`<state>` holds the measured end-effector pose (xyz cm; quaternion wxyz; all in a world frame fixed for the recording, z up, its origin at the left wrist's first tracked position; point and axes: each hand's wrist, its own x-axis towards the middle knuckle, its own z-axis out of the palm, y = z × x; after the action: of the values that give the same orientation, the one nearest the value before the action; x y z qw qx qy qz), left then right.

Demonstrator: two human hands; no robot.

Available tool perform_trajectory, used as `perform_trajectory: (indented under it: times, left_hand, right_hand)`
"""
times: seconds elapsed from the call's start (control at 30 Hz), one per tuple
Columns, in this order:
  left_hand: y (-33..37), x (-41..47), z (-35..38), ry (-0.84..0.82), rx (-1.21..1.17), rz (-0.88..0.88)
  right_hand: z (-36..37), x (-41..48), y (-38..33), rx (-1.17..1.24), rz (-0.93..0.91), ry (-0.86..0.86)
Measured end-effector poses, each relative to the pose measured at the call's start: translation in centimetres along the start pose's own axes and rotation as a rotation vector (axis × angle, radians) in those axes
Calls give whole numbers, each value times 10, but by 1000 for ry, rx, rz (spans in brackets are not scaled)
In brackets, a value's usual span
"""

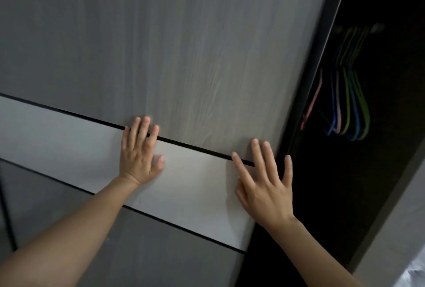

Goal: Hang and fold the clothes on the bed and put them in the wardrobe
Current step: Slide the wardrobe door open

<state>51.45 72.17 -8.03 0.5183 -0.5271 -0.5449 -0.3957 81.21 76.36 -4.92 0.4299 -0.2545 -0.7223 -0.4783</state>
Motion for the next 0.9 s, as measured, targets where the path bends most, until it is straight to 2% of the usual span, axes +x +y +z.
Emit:
perform_trajectory:
  times: [0.23, 0.47, 0.73, 0.9]
  left_hand:
    - [-66, -11, 2, -12, -23, 7]
    - [-132, -20, -3, -72, -34, 8]
    - [-210, -28, -10, -128, -14, -7]
    - [-250, -29, -21, -160, -4, -14]
  right_hand:
    - [22, 16, -51, 128, 10, 32]
    - [33, 48, -103, 159, -20, -33]
    - [47, 77, -168, 188, 141, 47]
    - [54, 97, -199, 215, 60, -8]
